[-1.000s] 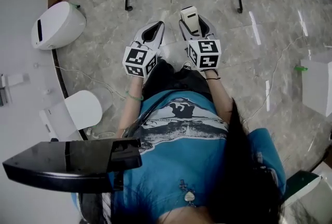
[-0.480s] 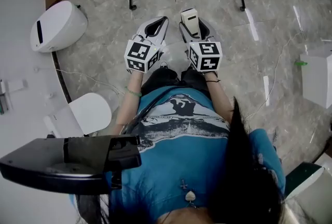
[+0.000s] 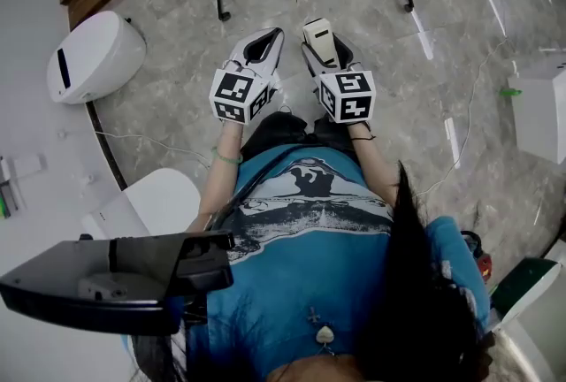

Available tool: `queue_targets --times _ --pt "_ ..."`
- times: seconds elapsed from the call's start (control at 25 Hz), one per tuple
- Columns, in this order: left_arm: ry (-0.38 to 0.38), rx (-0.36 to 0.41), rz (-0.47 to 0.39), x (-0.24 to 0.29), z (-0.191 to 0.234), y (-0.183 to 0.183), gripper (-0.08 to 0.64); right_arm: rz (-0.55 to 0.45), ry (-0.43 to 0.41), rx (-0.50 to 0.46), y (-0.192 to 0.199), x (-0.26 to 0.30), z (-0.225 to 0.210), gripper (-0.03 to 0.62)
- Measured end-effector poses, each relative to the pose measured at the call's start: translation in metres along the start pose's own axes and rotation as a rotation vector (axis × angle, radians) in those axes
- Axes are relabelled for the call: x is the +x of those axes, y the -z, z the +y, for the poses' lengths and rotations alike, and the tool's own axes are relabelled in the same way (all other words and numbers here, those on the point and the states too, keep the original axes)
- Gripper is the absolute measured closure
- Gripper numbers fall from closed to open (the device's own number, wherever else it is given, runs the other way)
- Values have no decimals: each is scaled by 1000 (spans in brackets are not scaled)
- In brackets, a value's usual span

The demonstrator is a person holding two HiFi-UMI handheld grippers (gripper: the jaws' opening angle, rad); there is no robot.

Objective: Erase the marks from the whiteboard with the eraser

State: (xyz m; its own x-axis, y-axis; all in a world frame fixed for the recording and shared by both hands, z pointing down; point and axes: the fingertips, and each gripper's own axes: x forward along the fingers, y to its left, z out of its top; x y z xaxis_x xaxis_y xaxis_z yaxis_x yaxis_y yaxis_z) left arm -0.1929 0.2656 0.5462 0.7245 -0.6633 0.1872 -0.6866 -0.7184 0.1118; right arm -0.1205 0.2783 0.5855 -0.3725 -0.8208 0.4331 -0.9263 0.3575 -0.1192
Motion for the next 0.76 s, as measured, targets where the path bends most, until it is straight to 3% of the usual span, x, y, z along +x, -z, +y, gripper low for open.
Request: queue_targets --times 0.76 --pt "10 -5 -16 -14 14 0 557 8 0 -50 -6 9 21 330"
